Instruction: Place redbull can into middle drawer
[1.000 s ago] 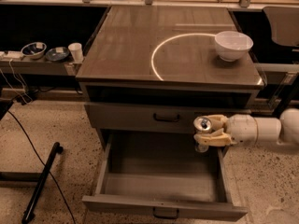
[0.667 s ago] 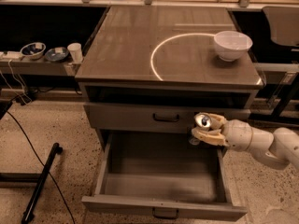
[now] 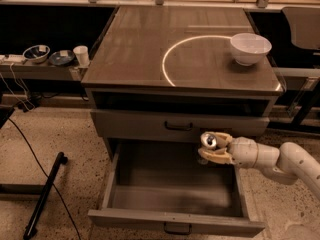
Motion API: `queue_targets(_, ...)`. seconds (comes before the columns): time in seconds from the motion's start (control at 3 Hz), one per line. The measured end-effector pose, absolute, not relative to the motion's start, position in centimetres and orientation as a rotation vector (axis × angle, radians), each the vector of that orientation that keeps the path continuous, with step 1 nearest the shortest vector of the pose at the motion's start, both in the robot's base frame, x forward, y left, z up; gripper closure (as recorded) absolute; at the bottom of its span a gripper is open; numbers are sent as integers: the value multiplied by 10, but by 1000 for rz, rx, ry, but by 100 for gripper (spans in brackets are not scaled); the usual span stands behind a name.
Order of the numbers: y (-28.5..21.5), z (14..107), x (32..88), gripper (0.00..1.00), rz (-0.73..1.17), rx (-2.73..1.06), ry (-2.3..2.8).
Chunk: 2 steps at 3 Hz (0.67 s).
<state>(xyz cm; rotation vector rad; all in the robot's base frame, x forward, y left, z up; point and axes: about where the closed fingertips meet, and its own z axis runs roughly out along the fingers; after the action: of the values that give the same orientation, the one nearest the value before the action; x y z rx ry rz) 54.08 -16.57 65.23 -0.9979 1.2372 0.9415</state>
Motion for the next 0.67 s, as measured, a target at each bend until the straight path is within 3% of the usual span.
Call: queue_targets(0.67,-141,563,515,100,1054,-1126,1276)
